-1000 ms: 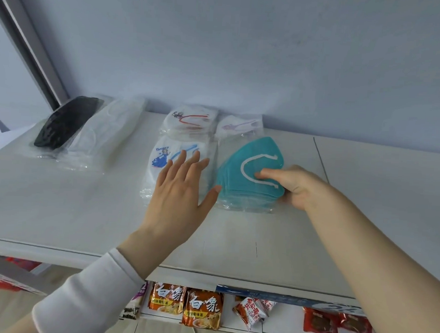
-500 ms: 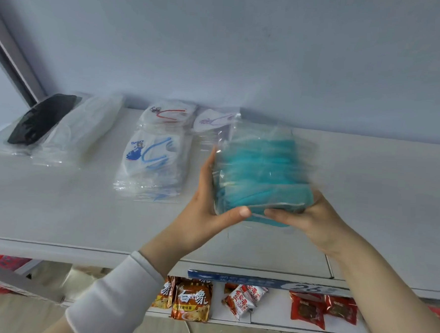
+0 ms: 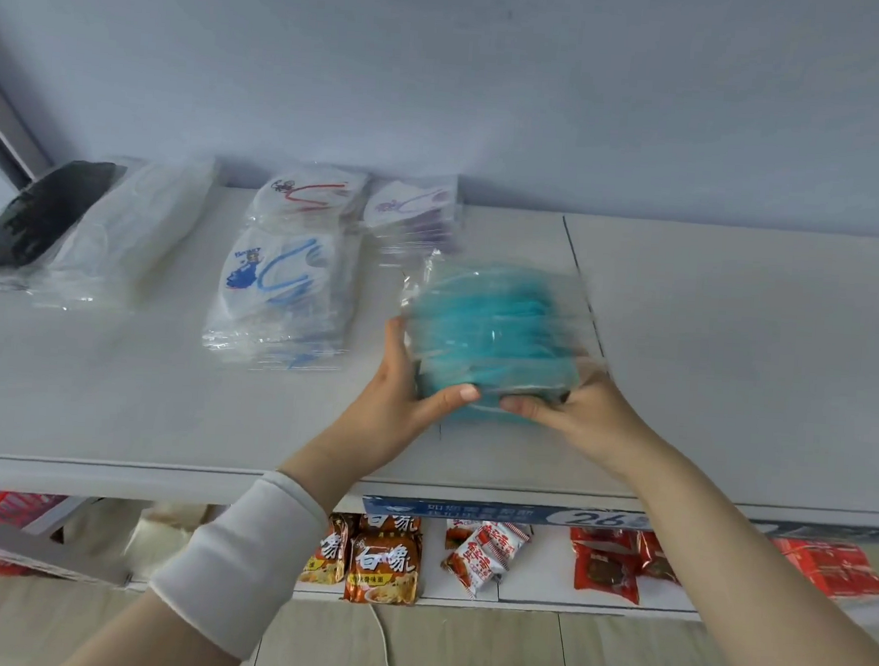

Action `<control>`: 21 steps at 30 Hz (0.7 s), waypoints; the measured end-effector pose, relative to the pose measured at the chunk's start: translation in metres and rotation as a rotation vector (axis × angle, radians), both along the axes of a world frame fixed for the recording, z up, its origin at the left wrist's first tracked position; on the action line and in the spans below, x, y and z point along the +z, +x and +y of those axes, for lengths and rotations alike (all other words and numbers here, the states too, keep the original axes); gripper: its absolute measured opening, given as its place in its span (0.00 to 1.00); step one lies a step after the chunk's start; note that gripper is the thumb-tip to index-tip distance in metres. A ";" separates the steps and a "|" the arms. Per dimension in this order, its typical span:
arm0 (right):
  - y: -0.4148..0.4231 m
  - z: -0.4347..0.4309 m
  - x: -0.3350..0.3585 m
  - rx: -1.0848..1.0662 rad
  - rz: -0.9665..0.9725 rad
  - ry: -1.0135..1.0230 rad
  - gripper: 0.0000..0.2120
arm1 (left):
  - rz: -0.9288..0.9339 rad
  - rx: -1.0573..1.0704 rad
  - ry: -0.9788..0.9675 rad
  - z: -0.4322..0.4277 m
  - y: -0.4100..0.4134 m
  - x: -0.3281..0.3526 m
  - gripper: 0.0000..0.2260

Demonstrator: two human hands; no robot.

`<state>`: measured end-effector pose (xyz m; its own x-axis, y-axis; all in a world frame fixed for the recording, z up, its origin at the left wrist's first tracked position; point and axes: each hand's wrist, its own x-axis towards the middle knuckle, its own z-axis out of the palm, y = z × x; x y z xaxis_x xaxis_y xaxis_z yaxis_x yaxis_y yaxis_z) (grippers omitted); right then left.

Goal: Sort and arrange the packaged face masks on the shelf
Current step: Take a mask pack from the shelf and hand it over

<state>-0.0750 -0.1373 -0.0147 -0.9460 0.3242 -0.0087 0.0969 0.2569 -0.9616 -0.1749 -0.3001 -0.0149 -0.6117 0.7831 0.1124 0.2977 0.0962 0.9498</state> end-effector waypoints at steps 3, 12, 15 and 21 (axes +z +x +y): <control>0.009 -0.006 0.004 -0.075 -0.008 -0.028 0.31 | -0.023 0.067 0.061 0.002 0.006 0.008 0.22; 0.102 -0.036 0.007 -0.486 0.018 -0.199 0.08 | -0.172 0.002 0.118 0.034 0.077 0.011 0.20; 0.145 -0.036 0.001 -0.680 -0.020 -0.235 0.08 | -0.209 -0.098 0.082 0.055 0.111 0.008 0.22; 0.238 -0.029 -0.015 -0.996 0.031 -0.382 0.27 | -0.220 -0.329 -0.027 0.105 0.196 -0.003 0.27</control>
<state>0.1629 -0.1660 -0.0301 -0.2576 0.9323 -0.2539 0.0708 -0.2439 -0.9672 0.0210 -0.1950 -0.0180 -0.3344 0.9423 -0.0170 0.1060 0.0555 0.9928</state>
